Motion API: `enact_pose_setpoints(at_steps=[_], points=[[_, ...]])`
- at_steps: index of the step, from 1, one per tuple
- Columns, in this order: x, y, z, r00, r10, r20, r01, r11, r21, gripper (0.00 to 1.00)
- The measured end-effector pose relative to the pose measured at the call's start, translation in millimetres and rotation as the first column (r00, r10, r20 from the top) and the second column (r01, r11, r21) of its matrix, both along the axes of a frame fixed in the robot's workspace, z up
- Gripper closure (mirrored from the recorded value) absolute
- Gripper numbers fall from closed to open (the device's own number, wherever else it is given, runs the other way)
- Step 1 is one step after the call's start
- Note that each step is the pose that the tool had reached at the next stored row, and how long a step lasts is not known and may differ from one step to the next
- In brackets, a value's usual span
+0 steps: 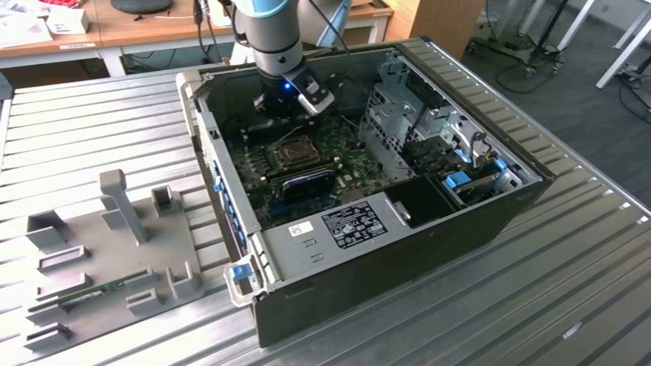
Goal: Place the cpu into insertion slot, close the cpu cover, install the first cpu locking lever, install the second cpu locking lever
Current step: 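Install the first cpu locking lever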
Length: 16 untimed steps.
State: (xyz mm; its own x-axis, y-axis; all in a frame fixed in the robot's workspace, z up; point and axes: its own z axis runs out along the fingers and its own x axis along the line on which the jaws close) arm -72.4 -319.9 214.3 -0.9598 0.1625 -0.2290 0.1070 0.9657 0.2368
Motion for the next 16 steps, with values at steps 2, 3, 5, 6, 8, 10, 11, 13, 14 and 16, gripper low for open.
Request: enact_pose_setpoints(at_steps=[2, 3, 5, 6, 8, 10, 11, 13, 14, 16], points=[[0.0, 0.0, 6.3, 1.0000, 0.000, -0.0002, 0.000, 1.0000, -0.0003, 0.90], [0.0, 0.0, 9.5, 1.0000, 0.000, -0.0001, 0.000, 1.0000, -0.0001, 0.90], [0.0, 0.0, 15.8, 1.0000, 0.000, -0.0002, 0.000, 1.0000, -0.0001, 0.90], [0.0, 0.0, 18.7, 1.0000, 0.000, -0.0002, 0.000, 1.0000, -0.0001, 0.90], [0.0, 0.0, 22.9, 1.0000, 0.000, -0.0002, 0.000, 1.0000, -0.0001, 0.90], [0.0, 0.0, 23.7, 1.0000, 0.000, 0.0000, 0.000, 1.0000, 0.0000, 0.90], [-0.5, 0.0, 23.7, 1.0000, 0.000, 0.0004, 0.000, 1.0000, 0.0001, 0.90], [-3.0, -0.1, 23.7, 1.0000, 0.000, 0.0008, 0.000, 1.0000, -0.0003, 0.90], [-4.5, -0.2, 23.6, 1.0000, 0.000, 0.0009, 0.000, 1.0000, -0.0009, 0.90], [-7.5, -0.5, 22.7, 1.0000, 0.000, 0.0009, 0.000, 1.0000, -0.0036, 0.90]])
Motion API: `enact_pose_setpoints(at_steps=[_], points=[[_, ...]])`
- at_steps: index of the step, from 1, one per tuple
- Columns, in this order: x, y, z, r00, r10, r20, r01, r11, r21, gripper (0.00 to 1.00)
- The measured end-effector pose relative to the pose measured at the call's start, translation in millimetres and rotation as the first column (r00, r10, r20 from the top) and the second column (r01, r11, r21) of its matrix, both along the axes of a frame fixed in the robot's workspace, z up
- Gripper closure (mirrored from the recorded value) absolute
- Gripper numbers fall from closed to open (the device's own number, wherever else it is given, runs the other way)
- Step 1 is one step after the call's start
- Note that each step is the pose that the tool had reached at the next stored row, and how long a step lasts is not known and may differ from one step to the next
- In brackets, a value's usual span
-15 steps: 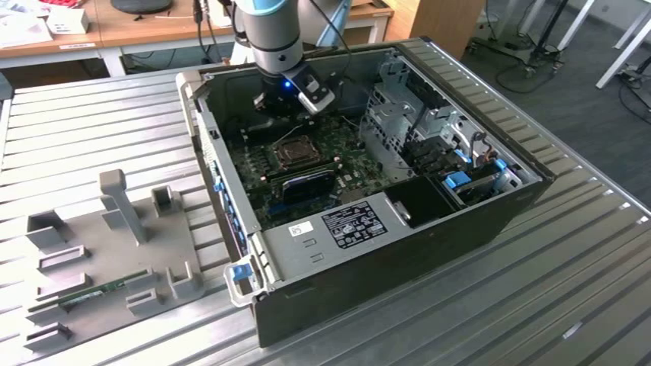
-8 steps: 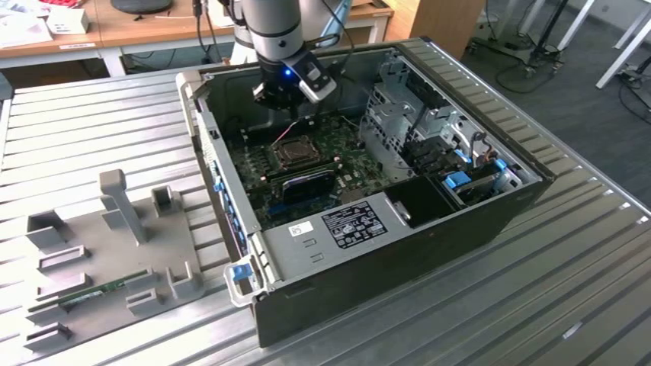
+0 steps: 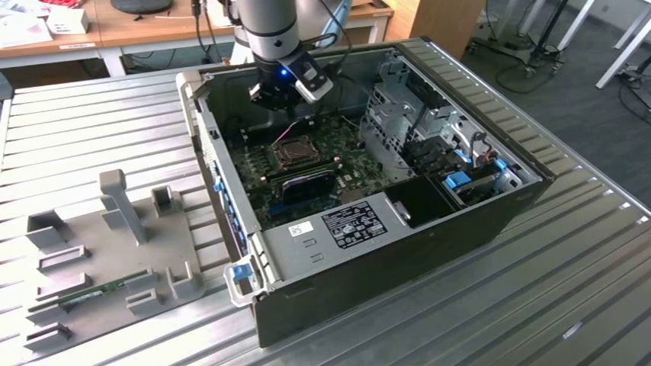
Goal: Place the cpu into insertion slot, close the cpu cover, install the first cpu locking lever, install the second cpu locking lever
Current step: 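Install the first cpu locking lever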
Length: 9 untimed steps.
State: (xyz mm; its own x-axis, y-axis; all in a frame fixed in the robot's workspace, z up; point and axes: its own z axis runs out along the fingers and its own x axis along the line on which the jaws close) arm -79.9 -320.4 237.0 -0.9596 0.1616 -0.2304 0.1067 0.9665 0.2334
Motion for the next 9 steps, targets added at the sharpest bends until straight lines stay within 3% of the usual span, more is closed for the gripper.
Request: enact_pose_setpoints(at_steps=[9], points=[[-1.8, -0.8, -13.8, 1.0000, 0.000, -0.0001, 0.000, 1.0000, -0.0062, 0.90]])
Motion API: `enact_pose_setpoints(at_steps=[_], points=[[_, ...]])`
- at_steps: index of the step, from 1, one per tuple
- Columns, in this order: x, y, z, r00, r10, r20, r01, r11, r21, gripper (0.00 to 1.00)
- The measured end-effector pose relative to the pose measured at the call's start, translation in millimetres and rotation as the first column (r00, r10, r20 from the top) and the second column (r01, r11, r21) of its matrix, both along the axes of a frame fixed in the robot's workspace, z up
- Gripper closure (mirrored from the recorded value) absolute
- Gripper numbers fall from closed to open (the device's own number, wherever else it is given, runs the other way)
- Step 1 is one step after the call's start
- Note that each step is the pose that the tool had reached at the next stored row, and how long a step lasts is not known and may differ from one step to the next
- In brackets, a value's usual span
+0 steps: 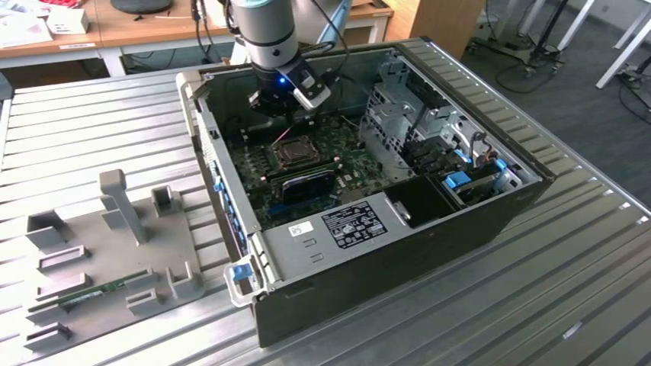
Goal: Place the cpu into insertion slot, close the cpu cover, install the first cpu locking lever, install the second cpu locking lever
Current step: 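Install the first cpu locking lever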
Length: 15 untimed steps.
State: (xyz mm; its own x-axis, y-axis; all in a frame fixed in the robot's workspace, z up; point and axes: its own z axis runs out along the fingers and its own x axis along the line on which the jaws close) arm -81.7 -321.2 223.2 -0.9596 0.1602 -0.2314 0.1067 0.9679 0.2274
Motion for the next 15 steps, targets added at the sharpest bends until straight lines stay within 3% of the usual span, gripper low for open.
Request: enact_pose_setpoints(at_steps=[15], points=[[2.8, 0.0, -14.9, 1.0000, 0.000, -0.0001, 0.000, 1.0000, -0.0013, 0.90]])
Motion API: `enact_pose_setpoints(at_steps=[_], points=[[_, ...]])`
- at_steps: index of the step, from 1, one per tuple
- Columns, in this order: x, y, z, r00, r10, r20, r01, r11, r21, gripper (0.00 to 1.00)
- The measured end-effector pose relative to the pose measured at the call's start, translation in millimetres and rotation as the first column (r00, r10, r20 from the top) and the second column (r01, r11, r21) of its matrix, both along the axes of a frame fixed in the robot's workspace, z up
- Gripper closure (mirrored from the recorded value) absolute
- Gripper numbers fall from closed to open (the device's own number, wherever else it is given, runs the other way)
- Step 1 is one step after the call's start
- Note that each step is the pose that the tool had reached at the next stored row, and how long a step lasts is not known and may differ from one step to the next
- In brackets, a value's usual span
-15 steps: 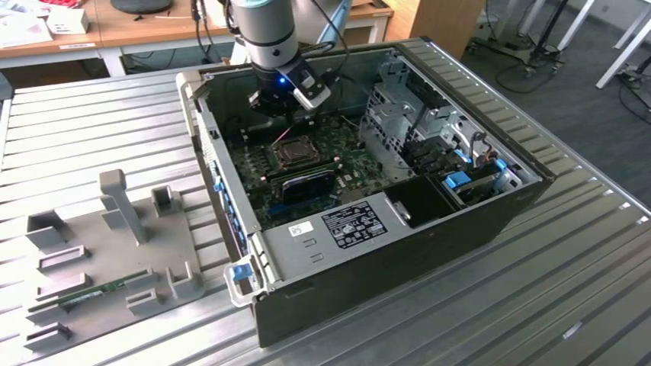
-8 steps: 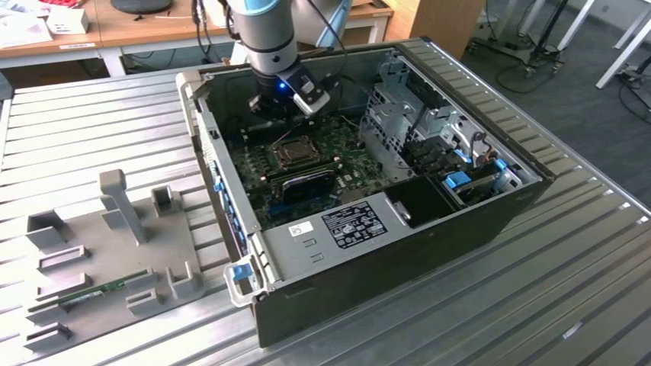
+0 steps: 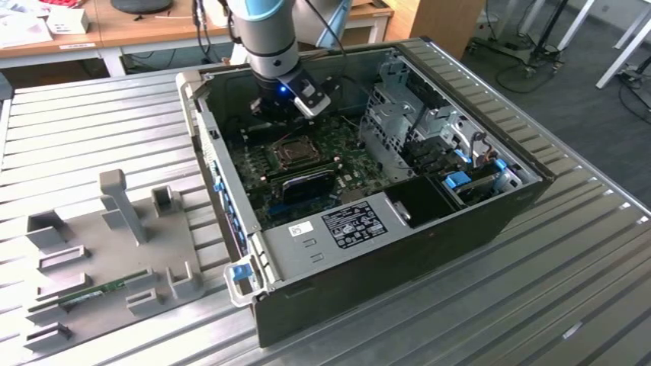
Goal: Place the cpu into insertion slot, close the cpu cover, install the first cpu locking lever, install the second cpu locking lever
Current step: 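Install the first cpu locking lever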
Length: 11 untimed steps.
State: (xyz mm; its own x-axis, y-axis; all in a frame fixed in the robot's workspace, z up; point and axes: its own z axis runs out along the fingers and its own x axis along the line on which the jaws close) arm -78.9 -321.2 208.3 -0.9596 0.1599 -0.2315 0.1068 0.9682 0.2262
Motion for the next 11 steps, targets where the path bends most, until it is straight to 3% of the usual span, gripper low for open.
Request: enact_pose_setpoints(at_steps=[11], points=[[10.7, 0.0, -6.1, 1.0000, 0.000, 0.0001, 0.000, 1.0000, 0.0001, 0.90]])
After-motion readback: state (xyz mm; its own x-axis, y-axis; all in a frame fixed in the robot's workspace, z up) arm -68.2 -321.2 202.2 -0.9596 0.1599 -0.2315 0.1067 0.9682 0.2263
